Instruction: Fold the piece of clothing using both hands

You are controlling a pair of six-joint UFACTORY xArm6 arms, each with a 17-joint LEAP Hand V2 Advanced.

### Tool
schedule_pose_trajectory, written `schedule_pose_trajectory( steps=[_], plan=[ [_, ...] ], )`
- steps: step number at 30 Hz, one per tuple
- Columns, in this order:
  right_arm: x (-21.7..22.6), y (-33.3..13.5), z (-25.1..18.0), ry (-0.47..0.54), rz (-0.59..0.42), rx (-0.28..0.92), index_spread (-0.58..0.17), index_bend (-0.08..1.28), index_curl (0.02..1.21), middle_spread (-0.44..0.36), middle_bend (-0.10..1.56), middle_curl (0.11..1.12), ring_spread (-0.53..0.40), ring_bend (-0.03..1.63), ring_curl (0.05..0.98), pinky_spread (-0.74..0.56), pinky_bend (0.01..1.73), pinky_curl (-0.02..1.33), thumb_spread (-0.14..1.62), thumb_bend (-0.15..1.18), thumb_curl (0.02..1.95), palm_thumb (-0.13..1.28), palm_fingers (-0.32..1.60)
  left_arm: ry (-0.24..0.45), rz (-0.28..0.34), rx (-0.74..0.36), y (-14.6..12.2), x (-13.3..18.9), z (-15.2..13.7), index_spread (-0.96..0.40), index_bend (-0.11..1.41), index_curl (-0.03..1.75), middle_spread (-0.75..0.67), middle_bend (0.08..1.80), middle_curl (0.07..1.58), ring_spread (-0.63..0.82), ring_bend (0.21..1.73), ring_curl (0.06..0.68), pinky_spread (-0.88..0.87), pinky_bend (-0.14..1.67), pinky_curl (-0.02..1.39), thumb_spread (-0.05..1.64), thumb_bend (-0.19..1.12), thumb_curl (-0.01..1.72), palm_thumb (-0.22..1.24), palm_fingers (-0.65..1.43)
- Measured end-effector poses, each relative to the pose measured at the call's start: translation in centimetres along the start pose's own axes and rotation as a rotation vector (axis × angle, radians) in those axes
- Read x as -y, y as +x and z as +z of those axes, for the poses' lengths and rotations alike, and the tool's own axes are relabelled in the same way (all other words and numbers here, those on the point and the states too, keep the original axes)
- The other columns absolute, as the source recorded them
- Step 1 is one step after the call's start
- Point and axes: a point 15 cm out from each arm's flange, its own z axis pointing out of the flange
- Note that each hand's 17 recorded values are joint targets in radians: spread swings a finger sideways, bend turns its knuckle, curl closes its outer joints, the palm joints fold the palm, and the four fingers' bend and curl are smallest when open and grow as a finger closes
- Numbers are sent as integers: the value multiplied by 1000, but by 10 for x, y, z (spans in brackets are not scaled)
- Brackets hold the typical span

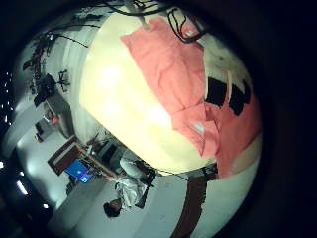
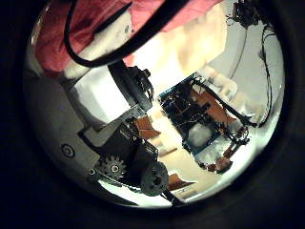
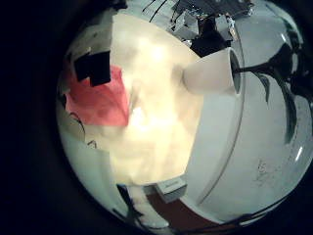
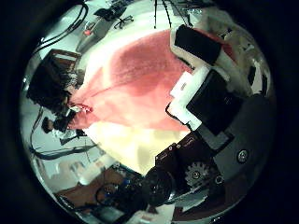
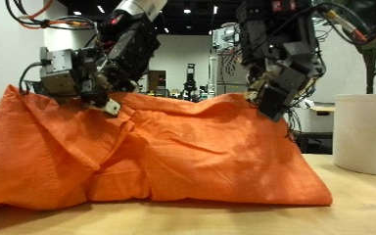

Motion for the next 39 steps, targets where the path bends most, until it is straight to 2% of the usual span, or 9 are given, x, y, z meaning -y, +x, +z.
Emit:
schedule_pose_trajectory(
  steps=[7, 11, 15, 17, 19, 23, 29, 33, 39],
  plan=[
    [43, -3, 57, -60, 0, 0, -356, 892, 1040, -188, 1217, 860, -206, 1392, 656, -243, 1277, 815, 1250, -15, 487, 1047, 1103, 61, 14, 65, -27, 51, 23, -708, 269, 1131, -605, 810, 997, -517, 1034, 547, -758, 651, 684, 1136, -20, 275, 580, 897],
    [76, -10, 77, 26, -9, 1, -354, 887, 1040, -187, 1216, 857, -209, 1388, 654, -246, 1267, 822, 1235, -26, 481, 1004, 1104, 118, -23, 85, -45, 74, 33, -709, 306, 1123, -604, 806, 990, -527, 1011, 546, -755, 602, 691, 1120, -20, 276, 574, 869],
    [83, -8, 103, 17, 0, 5, -355, 823, 1002, -183, 1151, 810, -216, 1346, 621, -313, 1187, 769, 1219, -38, 443, 904, 1097, 129, -62, 77, -52, 83, 44, -690, 244, 1095, -601, 790, 983, -525, 987, 553, -759, 611, 715, 1110, -21, 276, 568, 754],
    [92, -9, 110, 44, 0, 6, -367, 644, 953, -190, 1019, 760, -244, 1298, 595, -429, 1152, 723, 1208, -37, 417, 849, 835, 161, -86, 85, -61, 90, 45, -627, 95, 1039, -580, 741, 974, -516, 997, 570, -740, 646, 746, 1103, -28, 274, 548, 544],
    [96, -3, 116, 53, 12, 10, -374, 466, 911, -194, 883, 727, -255, 1251, 597, -458, 1164, 726, 1206, -40, 396, 795, 421, 206, -111, 91, -69, 98, 43, -533, 76, 976, -512, 580, 938, -482, 1013, 586, -695, 683, 777, 1091, -37, 270, 510, 281],
    [96, 8, 116, 58, 31, 15, -392, 387, 787, -160, 753, 648, -205, 1074, 515, -263, 953, 668, 1203, -30, 370, 743, 58, 254, -163, 14, -71, 94, 43, -356, 104, 854, -336, 354, 840, -354, 981, 571, -568, 681, 789, 1047, -54, 259, 402, 27],
    [95, 36, 82, 106, 68, 10, -398, 315, 613, -84, 582, 523, -38, 823, 369, 140, 772, 520, 1204, -22, 341, 682, 9, 388, -200, -73, -76, 80, 13, -149, 157, 663, 20, 160, 631, -18, 756, 467, -106, 443, 706, 965, -43, 257, 249, -122],
    [82, 65, 55, 115, 112, 3, -401, 299, 557, -69, 529, 479, 2, 760, 329, 250, 683, 459, 1210, -18, 331, 672, 66, 437, -204, -104, -78, 62, -5, -100, 149, 577, 136, 154, 545, 159, 648, 408, 162, 363, 628, 943, -34, 267, 219, -106],
    [33, 73, 33, -17, 91, 3, -393, 255, 498, -69, 459, 431, 63, 620, 281, 300, 548, 393, 1193, -37, 298, 586, 12, 414, -201, -173, -68, 27, -9, -72, 147, 476, 222, 145, 437, 321, 563, 351, 403, 306, 527, 935, -32, 279, 196, -102]
  ],
)
